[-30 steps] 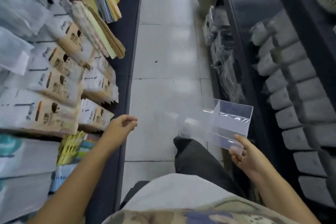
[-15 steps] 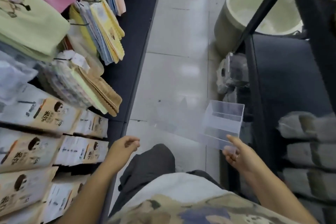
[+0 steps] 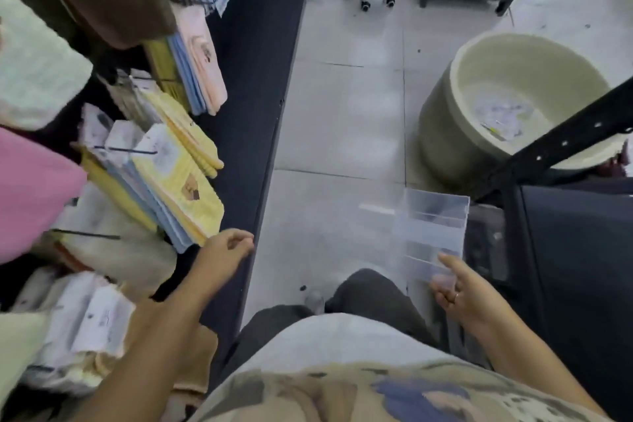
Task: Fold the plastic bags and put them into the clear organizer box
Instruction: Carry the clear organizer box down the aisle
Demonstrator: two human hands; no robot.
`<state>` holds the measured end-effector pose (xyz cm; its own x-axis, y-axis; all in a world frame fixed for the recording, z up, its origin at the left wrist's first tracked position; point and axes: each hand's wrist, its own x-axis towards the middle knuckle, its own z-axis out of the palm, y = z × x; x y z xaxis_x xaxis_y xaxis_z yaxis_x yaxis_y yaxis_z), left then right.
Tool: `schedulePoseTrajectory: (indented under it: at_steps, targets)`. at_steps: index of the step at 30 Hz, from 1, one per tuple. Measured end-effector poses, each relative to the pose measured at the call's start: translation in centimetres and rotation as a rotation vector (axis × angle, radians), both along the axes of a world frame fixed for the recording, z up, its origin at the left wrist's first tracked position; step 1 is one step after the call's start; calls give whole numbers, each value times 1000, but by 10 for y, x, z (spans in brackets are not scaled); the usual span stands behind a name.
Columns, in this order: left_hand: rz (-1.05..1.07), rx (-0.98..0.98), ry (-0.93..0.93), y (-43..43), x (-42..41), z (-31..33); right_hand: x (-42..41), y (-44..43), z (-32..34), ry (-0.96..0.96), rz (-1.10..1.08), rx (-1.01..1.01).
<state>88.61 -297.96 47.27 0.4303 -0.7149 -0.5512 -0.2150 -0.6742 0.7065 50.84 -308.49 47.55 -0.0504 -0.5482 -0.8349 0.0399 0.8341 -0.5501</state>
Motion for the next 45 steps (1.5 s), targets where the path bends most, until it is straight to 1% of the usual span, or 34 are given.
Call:
schedulePoseTrajectory:
  at_steps: [2,5,9,12,15,19,22,25,28,34,37,42,45]
  targets:
    - [-33,-45,-12,-71,23,10,16,-49,2,-1,-27,5]
    - [-88,-63,-27,-175,55,10,42,-128,-8,3,-67,-5]
    - [-80,-71,-53,-294,92,-2,87,-246,-21,18,-52,13]
    - [2,-40,-12,-366,112,-9,125,-340,-19,6,-15,26]
    - [31,5,33,-432,132,-10,162,-435,-13,9,12,-3]
    - [41,59,52,-515,166,-8,210,-554,-6,-17,64,9]
    - [85,72,39,-584,199,-18,245,-644,-13,-61,102,-8]
    - [126,76,35,-666,232,-31,277,-738,-23,-47,117,-18]
    - [102,79,48,-763,265,-35,305,-830,-25,-23,101,-40]
    - [-36,19,-24,-986,329,-3,342,-997,-10,-10,32,-44]
    - [-71,-35,-42,-1098,349,10,351,-1077,-10,-20,-10,-43]
    - [-30,-81,-77,-1261,360,3,368,-1234,-17,-15,80,-63]
    - [77,-52,-44,-1327,355,-7,378,-1337,-16,20,190,-67]
